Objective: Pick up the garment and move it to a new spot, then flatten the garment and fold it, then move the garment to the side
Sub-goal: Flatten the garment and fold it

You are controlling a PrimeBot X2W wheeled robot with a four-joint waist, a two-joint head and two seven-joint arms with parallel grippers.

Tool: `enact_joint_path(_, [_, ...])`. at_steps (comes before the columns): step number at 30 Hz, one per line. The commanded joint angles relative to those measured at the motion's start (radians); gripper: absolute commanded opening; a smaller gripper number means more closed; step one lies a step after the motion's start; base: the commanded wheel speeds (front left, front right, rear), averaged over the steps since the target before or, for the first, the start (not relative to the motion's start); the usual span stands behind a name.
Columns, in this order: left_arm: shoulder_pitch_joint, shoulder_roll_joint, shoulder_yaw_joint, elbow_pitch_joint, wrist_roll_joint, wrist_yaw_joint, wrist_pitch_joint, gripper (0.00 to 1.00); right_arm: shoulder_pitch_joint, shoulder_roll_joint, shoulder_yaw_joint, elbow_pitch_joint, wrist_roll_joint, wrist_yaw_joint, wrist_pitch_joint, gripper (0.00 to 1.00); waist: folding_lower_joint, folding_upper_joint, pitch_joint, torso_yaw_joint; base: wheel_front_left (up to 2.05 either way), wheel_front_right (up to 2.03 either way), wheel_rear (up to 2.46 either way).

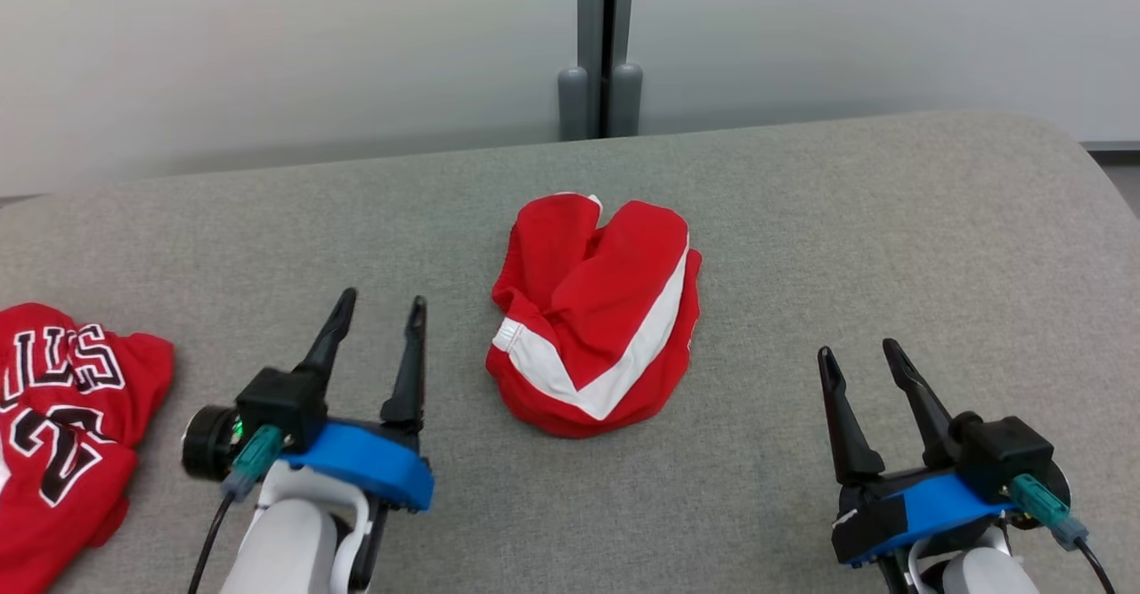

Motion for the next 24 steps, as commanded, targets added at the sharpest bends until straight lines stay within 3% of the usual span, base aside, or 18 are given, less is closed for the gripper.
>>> enact_joint_path(1, [-0.029, 0.001, -0.014, 0.012, -0.005, -0.007, 0.008, 1.00, -0.015, -0.004, 0.004, -0.001, 0.006, 0.000, -0.005, 1.00, 0.0000, 0.0000, 0.008, -0.004, 0.00, 0.00, 0.00])
enact_joint_path(11, [-0.158, 0.017, -0.184, 0.158, -0.065, -0.023, 0.077, 1.00, -0.054, -0.004, 0.026, 0.012, 0.026, 0.000, -0.011, 1.00, 0.0000, 0.0000, 0.077, -0.050, 0.00, 0.00, 0.00])
enact_joint_path(24, [-0.269, 0.055, -0.369, 0.362, -0.201, -0.021, 0.079, 1.00, -0.089, -0.004, 0.036, 0.021, 0.039, 0.000, -0.013, 1.00, 0.0000, 0.0000, 0.120, -0.088, 0.00, 0.00, 0.00])
